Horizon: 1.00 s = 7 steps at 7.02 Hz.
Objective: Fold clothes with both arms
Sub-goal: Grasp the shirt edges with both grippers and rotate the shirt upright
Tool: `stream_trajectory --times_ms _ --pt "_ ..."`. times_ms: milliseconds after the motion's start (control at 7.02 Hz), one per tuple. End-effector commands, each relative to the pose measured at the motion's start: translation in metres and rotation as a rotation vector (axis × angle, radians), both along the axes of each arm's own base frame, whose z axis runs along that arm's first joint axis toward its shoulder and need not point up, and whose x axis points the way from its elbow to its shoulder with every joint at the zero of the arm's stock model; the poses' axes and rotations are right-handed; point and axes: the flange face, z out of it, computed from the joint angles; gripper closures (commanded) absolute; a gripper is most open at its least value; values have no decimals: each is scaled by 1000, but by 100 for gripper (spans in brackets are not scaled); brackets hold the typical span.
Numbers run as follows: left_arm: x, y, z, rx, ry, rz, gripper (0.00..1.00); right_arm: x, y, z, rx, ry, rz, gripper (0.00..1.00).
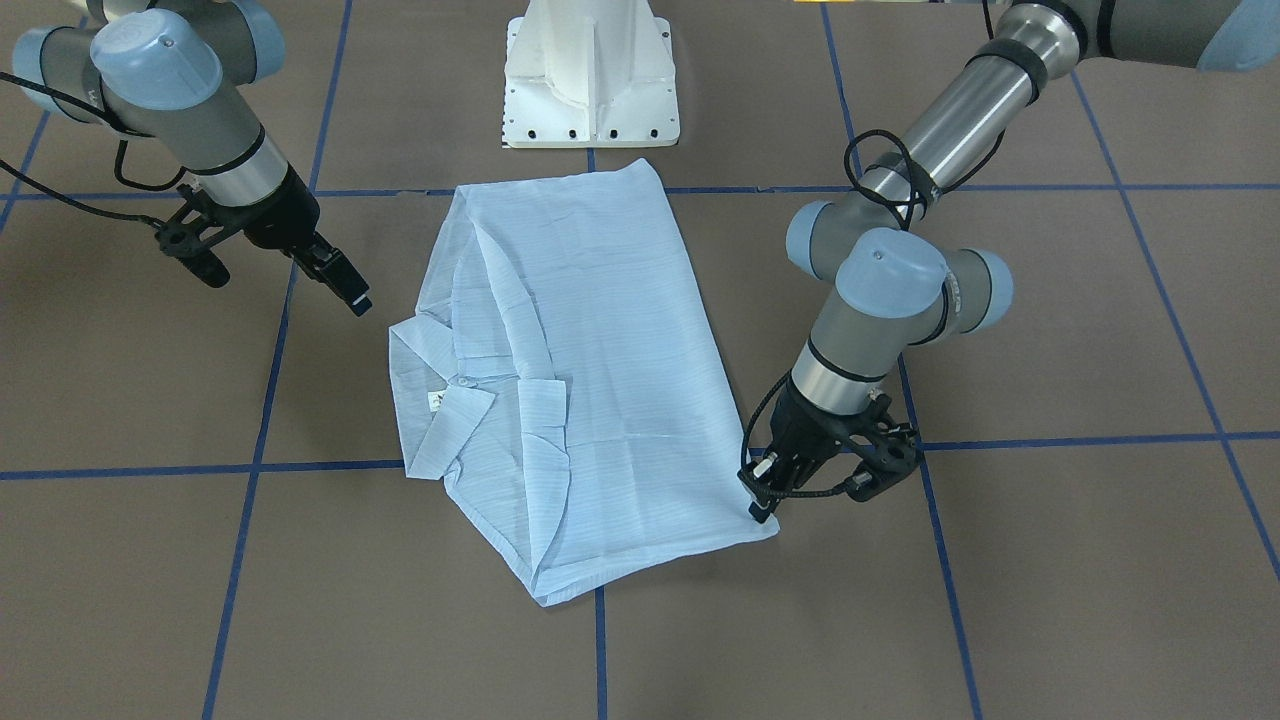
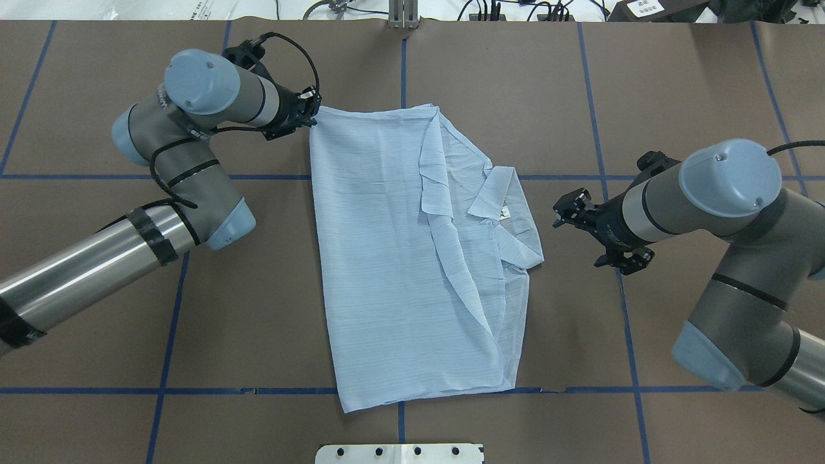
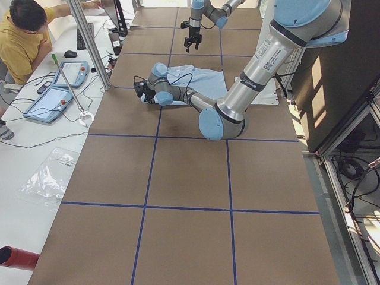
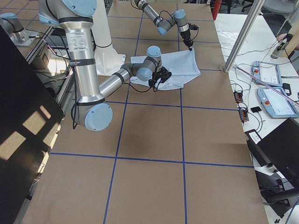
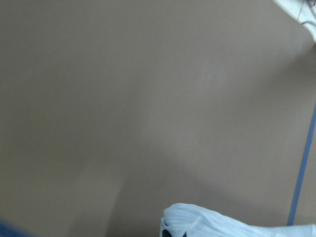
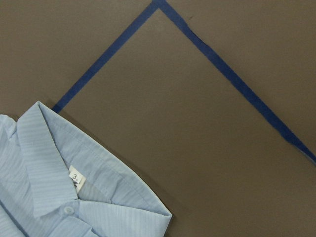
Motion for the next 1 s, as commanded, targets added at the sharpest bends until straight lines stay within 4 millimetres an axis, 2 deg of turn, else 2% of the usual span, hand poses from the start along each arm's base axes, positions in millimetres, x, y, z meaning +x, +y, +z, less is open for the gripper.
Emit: stream_trajectory --times_ms 0,142,285,427,570,712,855 --pt "-6 -37 0 55 -21 -11 68 -15 5 -14 39 -8 -1 0" --pt "-9 -40 0 73 -30 -3 51 -38 15 -28 77 -10 -7 0" --pt "-15 -39 7 97 -49 10 42 -64 32 -39 139 5 2 0" --pt "-36 -19 24 114 -32 12 42 -85 48 -49 193 8 -44 0" --pt "-57 3 39 115 -3 59 42 -101 58 -69 258 32 -125 0" --pt "-78 26 57 150 0 103 42 -130 79 -87 336 101 -263 0" --pt "-100 34 66 182 -13 104 42 -152 102 -99 449 165 -357 0"
